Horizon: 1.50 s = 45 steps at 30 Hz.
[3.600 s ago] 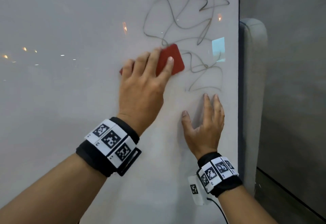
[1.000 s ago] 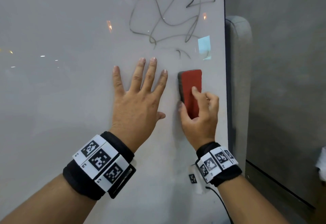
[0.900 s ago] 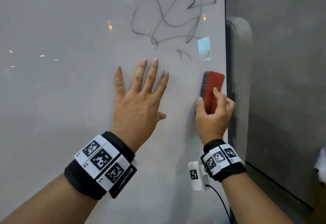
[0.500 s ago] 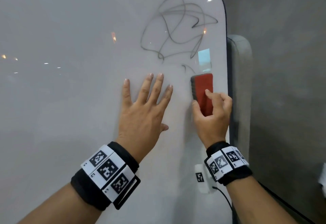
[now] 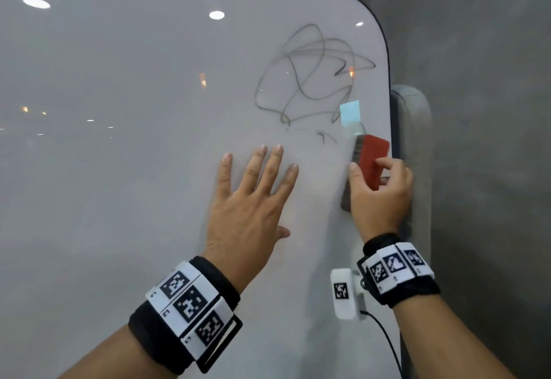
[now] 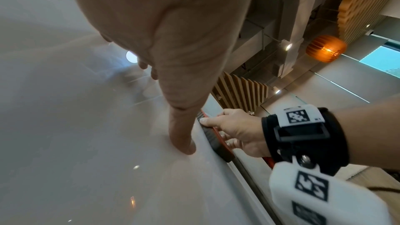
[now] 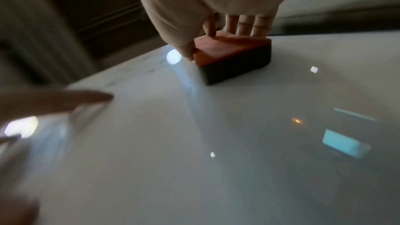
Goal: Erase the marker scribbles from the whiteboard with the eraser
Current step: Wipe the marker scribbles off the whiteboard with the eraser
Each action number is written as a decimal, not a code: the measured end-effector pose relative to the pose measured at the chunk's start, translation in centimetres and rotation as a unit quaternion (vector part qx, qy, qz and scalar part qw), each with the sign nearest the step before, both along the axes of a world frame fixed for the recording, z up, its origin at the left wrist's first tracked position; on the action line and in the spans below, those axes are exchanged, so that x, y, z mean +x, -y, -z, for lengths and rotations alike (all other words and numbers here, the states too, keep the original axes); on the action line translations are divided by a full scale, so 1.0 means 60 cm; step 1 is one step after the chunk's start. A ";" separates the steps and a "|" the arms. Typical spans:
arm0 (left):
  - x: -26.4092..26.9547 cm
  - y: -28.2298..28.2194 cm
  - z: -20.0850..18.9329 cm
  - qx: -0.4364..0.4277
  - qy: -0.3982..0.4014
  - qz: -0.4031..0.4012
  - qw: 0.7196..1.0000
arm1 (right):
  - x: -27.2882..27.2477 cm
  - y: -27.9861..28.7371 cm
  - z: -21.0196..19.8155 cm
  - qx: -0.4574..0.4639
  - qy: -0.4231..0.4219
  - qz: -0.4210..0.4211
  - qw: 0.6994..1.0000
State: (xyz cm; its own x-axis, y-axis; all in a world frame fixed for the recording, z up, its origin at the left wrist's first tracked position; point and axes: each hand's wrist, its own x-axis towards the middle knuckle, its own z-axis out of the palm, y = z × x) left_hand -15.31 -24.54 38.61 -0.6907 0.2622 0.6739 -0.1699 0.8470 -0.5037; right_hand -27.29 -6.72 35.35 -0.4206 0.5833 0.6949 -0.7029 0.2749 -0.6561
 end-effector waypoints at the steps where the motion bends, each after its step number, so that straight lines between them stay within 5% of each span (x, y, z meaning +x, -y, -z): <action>1: 0.001 0.004 -0.001 0.003 -0.006 -0.001 1.000 | -0.002 0.002 -0.007 -0.029 0.023 -0.009 0.999; 9: 0.020 0.032 -0.024 0.015 -0.054 -0.017 0.998 | 0.053 0.091 0.007 0.178 -0.105 -0.032 0.978; 15: 0.027 0.045 -0.030 0.026 -0.061 -0.021 0.998 | 0.006 0.054 -0.017 -0.051 0.016 -0.026 0.998; 22: 0.030 0.044 -0.030 0.017 -0.062 -0.015 0.998 | 0.065 0.120 0.000 0.201 -0.137 -0.011 0.970; 28: 0.041 0.060 -0.049 0.031 -0.074 -0.033 0.996 | 0.017 0.081 -0.032 -0.058 0.017 -0.020 0.998; 35: 0.051 0.075 -0.071 0.042 -0.083 -0.035 0.995 | 0.085 0.147 -0.020 0.194 -0.138 -0.013 0.971; 41: 0.049 0.074 -0.067 0.040 -0.079 -0.036 0.995 | 0.035 0.101 -0.050 -0.030 -0.008 -0.003 1.000; 45: 0.047 0.060 -0.067 0.041 -0.082 -0.050 0.995 | 0.100 0.167 -0.041 0.142 -0.122 -0.015 0.982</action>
State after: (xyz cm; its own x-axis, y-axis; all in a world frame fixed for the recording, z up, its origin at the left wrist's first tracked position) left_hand -12.47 -28.12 42.66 -0.5897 0.1369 0.7960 -0.3302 0.8586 -0.3923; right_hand -21.32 -16.73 37.82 -0.2347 0.3406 0.9105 -0.8407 0.3991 -0.3660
